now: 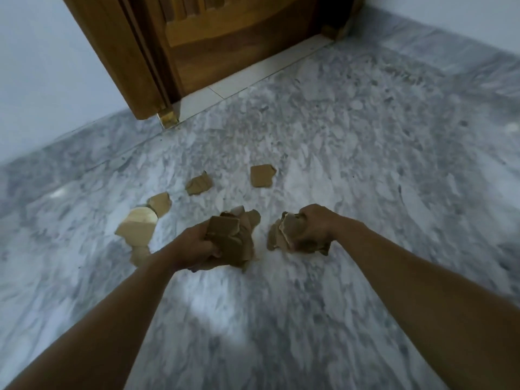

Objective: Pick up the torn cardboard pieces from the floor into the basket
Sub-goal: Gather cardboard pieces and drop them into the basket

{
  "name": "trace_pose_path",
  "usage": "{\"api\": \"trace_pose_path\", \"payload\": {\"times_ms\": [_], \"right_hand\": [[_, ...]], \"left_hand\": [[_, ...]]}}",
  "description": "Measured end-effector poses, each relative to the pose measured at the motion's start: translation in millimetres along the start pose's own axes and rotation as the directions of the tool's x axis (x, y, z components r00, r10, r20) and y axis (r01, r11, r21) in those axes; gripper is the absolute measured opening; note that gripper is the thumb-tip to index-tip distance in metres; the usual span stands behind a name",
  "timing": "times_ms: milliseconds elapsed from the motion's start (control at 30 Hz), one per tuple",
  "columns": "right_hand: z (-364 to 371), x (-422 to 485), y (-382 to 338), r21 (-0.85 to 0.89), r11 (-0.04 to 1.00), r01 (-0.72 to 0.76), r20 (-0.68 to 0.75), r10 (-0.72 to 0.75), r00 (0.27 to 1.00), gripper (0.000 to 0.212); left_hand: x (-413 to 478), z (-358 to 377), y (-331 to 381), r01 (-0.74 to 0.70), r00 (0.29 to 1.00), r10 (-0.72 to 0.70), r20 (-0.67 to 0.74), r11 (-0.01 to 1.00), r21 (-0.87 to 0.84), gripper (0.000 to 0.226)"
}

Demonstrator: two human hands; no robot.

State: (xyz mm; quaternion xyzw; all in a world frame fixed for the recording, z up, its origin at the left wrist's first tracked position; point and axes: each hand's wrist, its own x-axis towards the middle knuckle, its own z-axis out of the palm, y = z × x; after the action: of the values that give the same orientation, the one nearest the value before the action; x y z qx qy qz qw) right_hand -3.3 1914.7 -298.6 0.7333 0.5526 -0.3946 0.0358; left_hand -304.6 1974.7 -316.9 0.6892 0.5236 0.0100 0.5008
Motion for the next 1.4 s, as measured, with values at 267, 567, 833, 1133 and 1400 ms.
{"api": "trace_pose_path", "payload": {"times_ms": [267,567,833,1133,1400], "right_hand": [[50.2,18.8,-4.9,-0.195,0.98,-0.046,-0.044,0.038,0.998,0.067],[67.7,4.9,15.2,0.139,0.987,-0.079,-0.047,0.086,0.995,0.068],[78.0,-11.0,19.5,0.178,0.984,-0.016,-0.175,0.048,0.983,0.042],[30.3,-49.6,44.0,0.875,0.477,0.078,-0.159,0.132,0.978,0.043],[-48.1,-131.8,54.1,0.939,0.157,0.307,-0.341,0.296,0.892,0.029]], "left_hand": [[-24.8,9.5,-6.8,0.073,0.989,-0.08,-0.127,0.996,-0.054,0.042],[-23.0,24.4,2.3,0.086,0.976,-0.114,-0.183,0.984,-0.153,0.073],[-19.5,43.0,10.7,0.133,0.971,-0.163,-0.172,0.976,-0.175,0.094],[-4.7,54.7,55.4,0.063,0.99,-0.088,-0.111,0.975,-0.214,0.08],[11.6,92.1,229.3,-0.188,0.975,0.207,0.081,0.963,-0.194,0.052]]}}
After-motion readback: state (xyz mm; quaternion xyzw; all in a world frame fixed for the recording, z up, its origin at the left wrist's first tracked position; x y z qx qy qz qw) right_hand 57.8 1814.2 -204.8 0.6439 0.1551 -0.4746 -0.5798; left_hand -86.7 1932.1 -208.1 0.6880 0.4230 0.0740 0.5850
